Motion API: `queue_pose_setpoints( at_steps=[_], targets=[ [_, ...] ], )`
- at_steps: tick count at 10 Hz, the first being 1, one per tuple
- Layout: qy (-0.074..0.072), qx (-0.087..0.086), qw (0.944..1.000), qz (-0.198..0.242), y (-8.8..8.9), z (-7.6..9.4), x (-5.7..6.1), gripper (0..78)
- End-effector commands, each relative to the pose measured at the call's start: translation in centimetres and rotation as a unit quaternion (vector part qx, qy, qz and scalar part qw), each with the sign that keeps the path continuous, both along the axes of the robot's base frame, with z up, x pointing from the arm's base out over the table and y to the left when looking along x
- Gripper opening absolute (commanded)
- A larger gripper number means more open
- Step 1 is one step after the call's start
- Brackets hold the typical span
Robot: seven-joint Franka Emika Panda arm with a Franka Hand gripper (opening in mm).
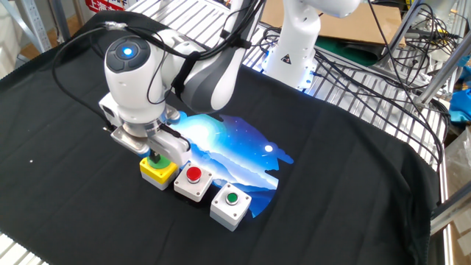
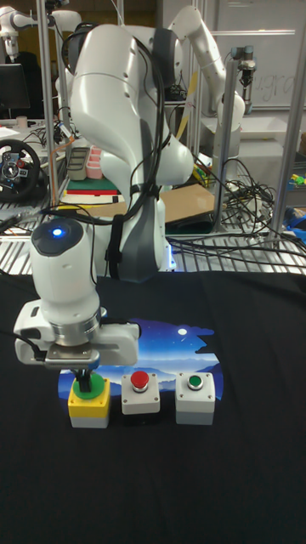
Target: Press three buttons from left to right in sequence
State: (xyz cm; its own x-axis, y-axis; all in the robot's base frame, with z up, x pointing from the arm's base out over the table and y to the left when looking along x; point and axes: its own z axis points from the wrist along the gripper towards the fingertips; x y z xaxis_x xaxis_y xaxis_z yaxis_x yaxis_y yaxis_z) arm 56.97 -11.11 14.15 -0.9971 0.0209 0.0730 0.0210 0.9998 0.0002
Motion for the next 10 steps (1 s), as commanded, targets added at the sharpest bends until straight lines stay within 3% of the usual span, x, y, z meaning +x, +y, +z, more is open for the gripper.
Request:
queue_pose_setpoints(
  at_steps=[1, 4, 7, 10],
  targets=[
    [0.007, 0.000, 1.0000, 0.004, -0.1, 3.9, 0.3, 0.0],
    [0.010, 0.008, 0.9998, 0.015, 0.0, 6.0, 1.1, 0.0],
    [0.009, 0.008, 0.9998, 0.015, 0.7, 5.6, 0.9, 0.0],
    [0.008, 0.007, 0.9999, 0.010, 2.7, 4.8, -0.1, 0.0]
  ],
)
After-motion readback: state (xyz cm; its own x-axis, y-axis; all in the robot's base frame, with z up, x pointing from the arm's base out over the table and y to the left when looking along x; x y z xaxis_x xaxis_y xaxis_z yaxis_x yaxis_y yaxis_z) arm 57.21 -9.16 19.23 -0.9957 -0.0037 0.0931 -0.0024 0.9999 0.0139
